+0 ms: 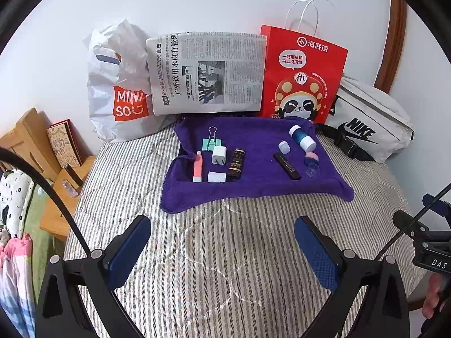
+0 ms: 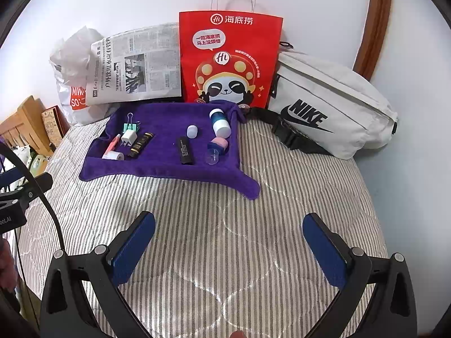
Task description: Organize rigid objects
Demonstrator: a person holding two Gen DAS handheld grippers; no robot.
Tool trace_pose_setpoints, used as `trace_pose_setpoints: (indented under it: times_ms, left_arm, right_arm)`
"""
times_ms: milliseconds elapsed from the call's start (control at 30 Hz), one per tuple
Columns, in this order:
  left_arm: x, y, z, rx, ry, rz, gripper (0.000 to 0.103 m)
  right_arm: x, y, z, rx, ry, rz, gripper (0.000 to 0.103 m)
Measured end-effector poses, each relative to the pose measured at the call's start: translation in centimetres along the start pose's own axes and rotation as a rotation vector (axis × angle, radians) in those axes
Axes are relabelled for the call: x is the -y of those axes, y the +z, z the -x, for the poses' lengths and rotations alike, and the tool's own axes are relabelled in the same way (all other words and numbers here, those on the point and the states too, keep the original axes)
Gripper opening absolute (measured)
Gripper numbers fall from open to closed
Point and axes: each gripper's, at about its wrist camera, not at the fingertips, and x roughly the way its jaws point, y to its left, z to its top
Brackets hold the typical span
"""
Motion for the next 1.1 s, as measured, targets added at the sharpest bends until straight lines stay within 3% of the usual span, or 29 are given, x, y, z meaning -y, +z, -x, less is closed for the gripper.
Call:
trace_pose_setpoints:
  times_ms: [1100]
  left_arm:
    - [-0.44, 0.00, 0.58, 0.001, 0.019, -0.006, 0.103]
  right_arm:
    - [-0.42, 0.15, 0.77, 0.012, -0.011, 0.027, 0.103]
